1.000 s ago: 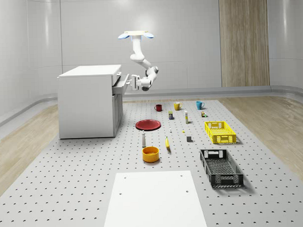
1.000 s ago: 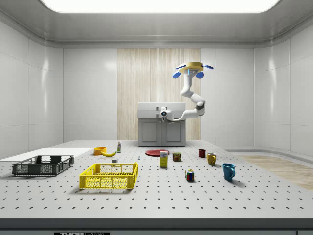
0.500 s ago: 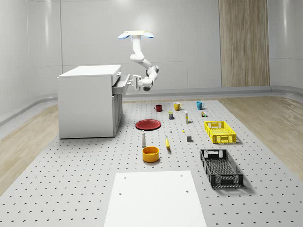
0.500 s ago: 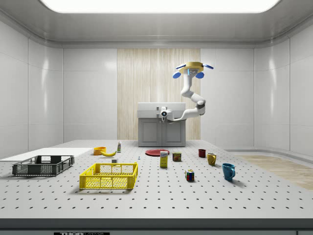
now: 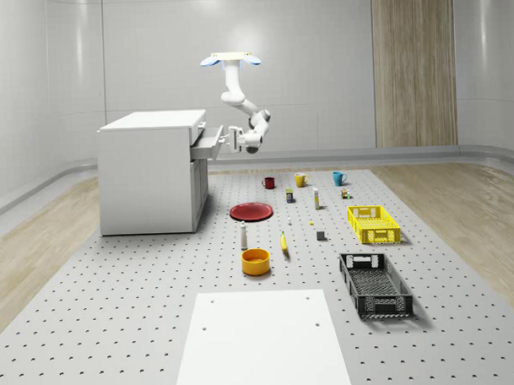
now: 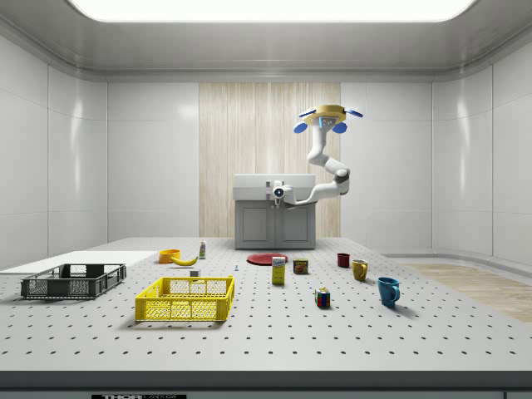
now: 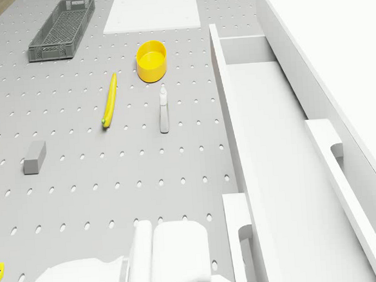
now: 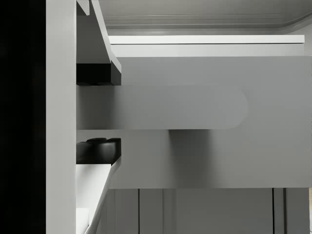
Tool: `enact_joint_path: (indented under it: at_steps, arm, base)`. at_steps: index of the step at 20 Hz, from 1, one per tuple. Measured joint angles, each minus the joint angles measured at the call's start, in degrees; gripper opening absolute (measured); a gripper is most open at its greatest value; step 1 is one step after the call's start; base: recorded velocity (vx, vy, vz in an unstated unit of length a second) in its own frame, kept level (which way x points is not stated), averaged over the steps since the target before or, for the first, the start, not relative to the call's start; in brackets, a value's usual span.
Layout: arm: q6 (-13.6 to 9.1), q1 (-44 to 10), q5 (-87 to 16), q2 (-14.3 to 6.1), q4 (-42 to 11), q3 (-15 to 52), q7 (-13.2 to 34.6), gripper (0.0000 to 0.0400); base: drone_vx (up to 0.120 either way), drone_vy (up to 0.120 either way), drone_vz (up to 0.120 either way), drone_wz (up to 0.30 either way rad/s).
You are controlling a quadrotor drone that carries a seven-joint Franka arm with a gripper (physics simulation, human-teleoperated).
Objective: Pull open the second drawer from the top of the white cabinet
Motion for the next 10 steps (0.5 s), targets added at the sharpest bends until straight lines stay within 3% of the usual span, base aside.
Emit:
enact_joint_path:
  at_steps: [1,4,6,7,10]
  arm:
    - [-0.1,0.0,-0.1,0.2,-0.2,-0.6,-3.1,0.0146]
    - [-1.3,-0.4,-0.1,0.3,0.4,-1.3,-3.0,0.0122]
    - [-1.7,-0.3,-0.6,0.0,0.7,-1.7,-1.8,0.0125]
    - [-1.7,-0.1,-1.8,-0.8,1.3,-1.5,1.5,0.0170]
    - [-2.5,0.1,-2.8,-1.2,1.7,-2.7,-1.1,0.0152]
  base:
    - [0.000,0.000,0.000,0.000]
    - [0.000,0.000,0.000,0.000]
    - [0.000,0.000,0.000,0.000]
    - [0.000,0.000,0.000,0.000]
    - [0.000,0.000,0.000,0.000]
